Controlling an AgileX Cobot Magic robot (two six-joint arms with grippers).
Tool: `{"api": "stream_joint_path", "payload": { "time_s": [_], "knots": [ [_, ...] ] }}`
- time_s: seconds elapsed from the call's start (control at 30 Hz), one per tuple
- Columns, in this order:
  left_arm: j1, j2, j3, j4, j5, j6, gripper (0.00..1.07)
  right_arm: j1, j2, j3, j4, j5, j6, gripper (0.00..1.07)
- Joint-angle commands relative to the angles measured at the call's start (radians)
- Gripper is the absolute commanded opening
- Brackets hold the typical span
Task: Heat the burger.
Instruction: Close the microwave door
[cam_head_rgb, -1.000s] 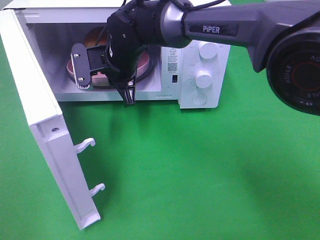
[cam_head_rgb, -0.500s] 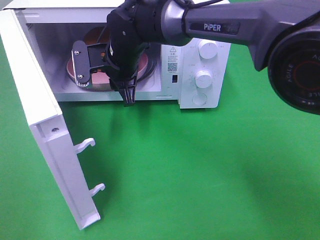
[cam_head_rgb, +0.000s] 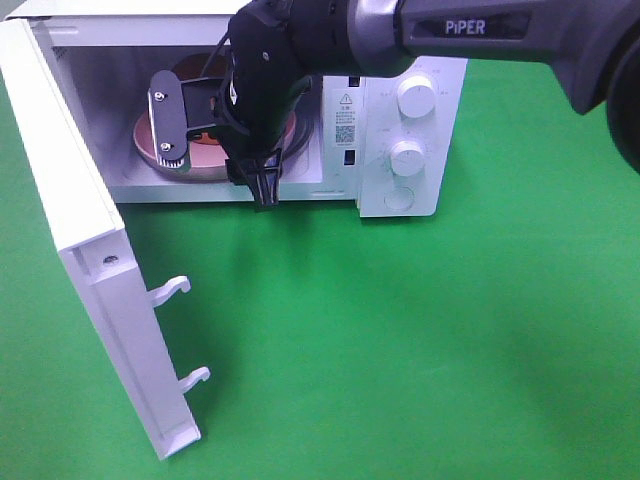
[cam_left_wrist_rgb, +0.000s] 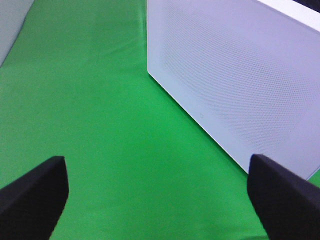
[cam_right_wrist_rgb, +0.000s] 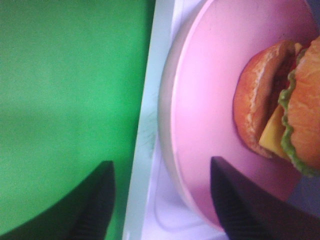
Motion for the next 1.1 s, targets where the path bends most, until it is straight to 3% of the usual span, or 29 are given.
{"api": "stream_joint_path", "payload": {
  "time_s": [0.03,0.17,0.57,0.73,1.1],
  "knots": [
    [-0.002,-0.015,0.003,-0.003,-0.009,-0.005,0.89,-0.004,-0.049,0.056,-0.001,-0.022,0.006,0.70],
    [-0.002,-0.015,0.003,-0.003,-0.009,-0.005,0.89,-0.004,-0.090,0.125,-0.002,-0.029,0.006,0.78],
    [-0.002,-0.015,0.003,-0.003,-0.009,-0.005,0.89,-0.006,-0.284,0.376,-0.012,-0.100,0.092,0.76],
    [-0.002,-0.015,0.003,-0.003,-0.009,-0.005,0.89,-0.006,-0.341,0.435,-0.025,-0.102,0.122,0.76],
    [-0.002,-0.015,0.003,-0.003,-0.009,-0.005,0.89,-0.006,-0.568,0.689,-0.027,-0.102,0.453,0.76]
  ]
}}
